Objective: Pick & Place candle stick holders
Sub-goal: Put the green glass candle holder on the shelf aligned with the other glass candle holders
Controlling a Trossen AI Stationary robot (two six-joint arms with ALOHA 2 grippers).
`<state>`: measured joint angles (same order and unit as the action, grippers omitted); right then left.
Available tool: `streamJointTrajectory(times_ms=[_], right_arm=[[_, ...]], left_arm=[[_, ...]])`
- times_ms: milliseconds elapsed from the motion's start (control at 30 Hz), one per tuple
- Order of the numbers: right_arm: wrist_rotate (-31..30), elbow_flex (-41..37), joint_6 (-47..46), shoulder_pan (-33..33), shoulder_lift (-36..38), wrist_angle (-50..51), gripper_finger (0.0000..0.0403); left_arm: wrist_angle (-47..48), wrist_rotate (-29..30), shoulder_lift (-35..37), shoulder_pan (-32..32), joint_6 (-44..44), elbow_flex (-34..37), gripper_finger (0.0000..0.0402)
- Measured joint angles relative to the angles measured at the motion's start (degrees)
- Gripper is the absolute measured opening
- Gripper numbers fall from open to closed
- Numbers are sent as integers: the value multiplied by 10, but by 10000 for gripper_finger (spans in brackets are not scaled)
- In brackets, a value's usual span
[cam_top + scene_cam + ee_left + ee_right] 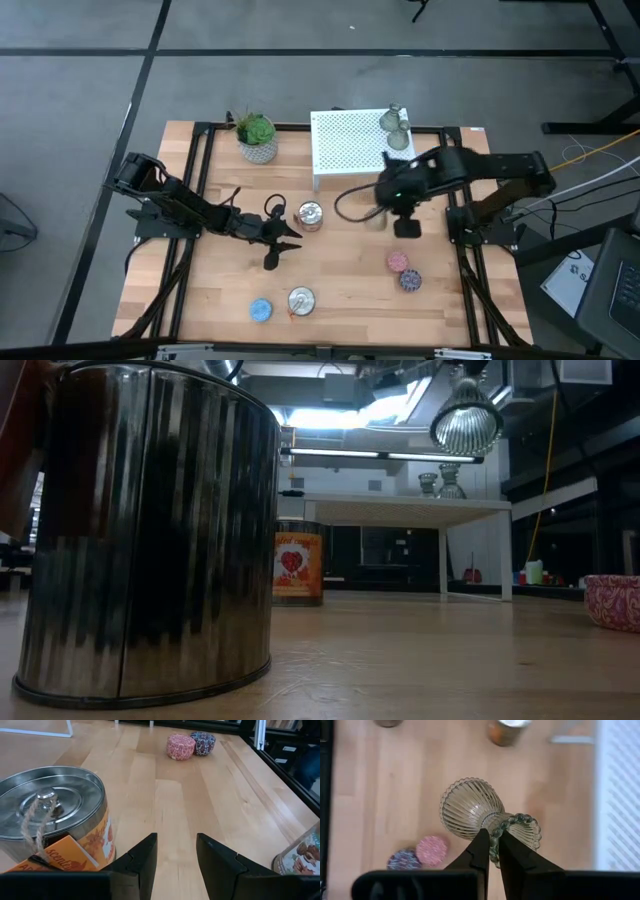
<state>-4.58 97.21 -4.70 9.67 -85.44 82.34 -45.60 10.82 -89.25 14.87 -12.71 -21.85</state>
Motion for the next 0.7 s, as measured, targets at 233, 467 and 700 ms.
streamJointTrajectory(times_ms=[233, 467, 700], right_arm=[[-55, 0, -52, -16, 54, 59, 28], [-76, 0, -66, -61, 81, 77, 28], [-75, 0, -38, -114, 82, 77, 28]], left_arm=[[0, 6, 0, 0, 7, 0, 132], [4, 15, 0, 0, 15, 0, 132], [4, 15, 0, 0, 30, 0, 132]])
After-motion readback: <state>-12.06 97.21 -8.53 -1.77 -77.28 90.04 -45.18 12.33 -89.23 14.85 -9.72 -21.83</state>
